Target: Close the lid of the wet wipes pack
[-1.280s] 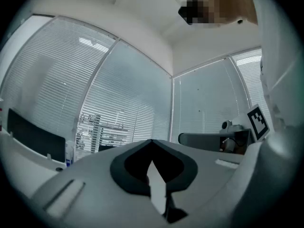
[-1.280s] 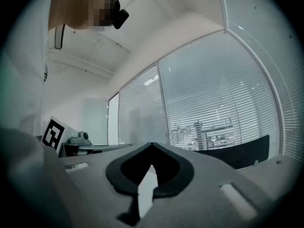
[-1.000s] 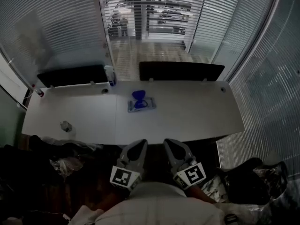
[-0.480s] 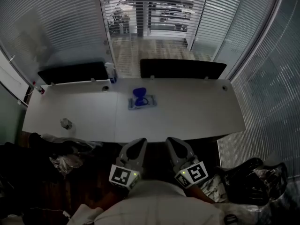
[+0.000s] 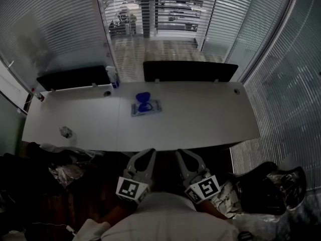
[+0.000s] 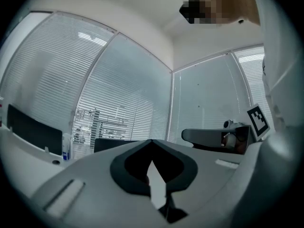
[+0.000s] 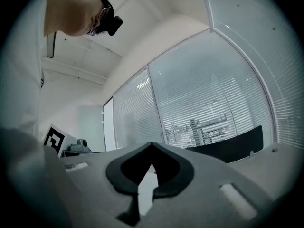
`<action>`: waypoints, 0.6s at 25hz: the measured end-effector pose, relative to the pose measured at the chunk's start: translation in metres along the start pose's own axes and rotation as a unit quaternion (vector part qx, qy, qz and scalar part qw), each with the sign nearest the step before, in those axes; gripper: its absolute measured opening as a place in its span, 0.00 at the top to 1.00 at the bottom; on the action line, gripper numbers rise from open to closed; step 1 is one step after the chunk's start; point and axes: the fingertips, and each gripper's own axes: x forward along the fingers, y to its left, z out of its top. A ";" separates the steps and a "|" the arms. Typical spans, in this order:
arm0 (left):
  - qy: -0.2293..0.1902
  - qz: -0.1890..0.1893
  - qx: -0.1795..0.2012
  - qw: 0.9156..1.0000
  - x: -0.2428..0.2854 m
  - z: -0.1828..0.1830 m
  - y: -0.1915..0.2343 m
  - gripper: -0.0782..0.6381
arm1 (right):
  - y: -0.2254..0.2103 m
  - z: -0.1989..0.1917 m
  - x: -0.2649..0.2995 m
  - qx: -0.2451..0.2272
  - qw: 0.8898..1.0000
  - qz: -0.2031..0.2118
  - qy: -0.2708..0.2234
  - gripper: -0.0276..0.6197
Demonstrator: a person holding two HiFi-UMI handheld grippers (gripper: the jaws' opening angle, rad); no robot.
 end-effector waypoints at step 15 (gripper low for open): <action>0.009 0.002 -0.014 1.000 0.016 -0.022 -0.047 0.89 | -0.028 -0.003 -0.041 0.005 1.000 -0.003 0.000 0.96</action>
